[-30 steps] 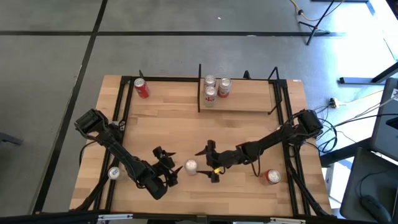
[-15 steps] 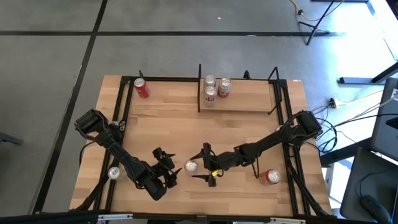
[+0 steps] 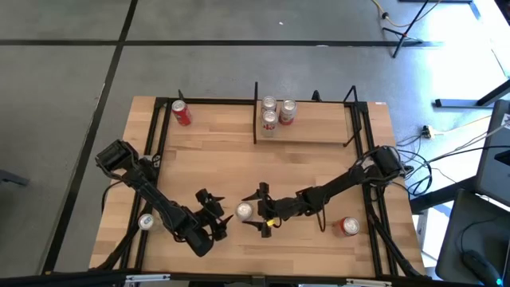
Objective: Place canned beverage on shelf
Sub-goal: Put the pink white soda can on the shelf aligned with the other pink white soda can
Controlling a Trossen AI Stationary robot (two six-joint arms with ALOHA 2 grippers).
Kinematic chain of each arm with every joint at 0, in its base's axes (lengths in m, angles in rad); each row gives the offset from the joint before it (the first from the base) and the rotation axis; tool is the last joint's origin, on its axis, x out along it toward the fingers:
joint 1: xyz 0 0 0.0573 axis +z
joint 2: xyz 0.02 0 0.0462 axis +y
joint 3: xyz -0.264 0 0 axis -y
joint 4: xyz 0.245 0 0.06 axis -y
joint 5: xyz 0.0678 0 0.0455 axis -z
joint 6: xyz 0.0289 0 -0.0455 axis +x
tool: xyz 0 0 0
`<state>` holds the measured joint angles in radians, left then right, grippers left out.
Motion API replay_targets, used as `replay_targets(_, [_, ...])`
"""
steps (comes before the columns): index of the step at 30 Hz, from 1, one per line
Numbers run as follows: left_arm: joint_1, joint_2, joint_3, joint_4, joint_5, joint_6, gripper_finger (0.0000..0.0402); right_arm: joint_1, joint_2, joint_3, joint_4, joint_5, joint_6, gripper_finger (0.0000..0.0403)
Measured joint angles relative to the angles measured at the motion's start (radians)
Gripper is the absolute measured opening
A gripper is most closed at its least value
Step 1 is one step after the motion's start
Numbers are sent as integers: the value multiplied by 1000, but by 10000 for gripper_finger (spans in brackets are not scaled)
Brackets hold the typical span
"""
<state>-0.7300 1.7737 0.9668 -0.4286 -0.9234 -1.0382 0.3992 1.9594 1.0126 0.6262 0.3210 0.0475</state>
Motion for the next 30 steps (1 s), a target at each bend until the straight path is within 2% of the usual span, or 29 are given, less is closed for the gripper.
replay_targets(10, [0, 0, 0, 0, 0, 0, 326, -2, 24, 2, 43, -8, 18, 346])
replay_targets(15, [0, 0, 0, 0, 0, 0, 326, -2, 52, 2, 120, -11, 1, 344])
replay_targets(18, [0, 0, 0, 0, 0, 0, 326, -5, 54, 2, 126, -20, -7, 323])
replay_targets(23, [-15, 0, 0, 0, 1, 0, 326, -18, 54, 1, 131, -54, -49, 250])
replay_targets(25, [-38, -10, 0, -7, 2, 1, 326, -27, 45, 1, 112, -63, -59, 249])
replay_targets(30, [-97, -72, 1, -62, -18, 3, 326, -49, -47, -3, -59, -69, -114, 249])
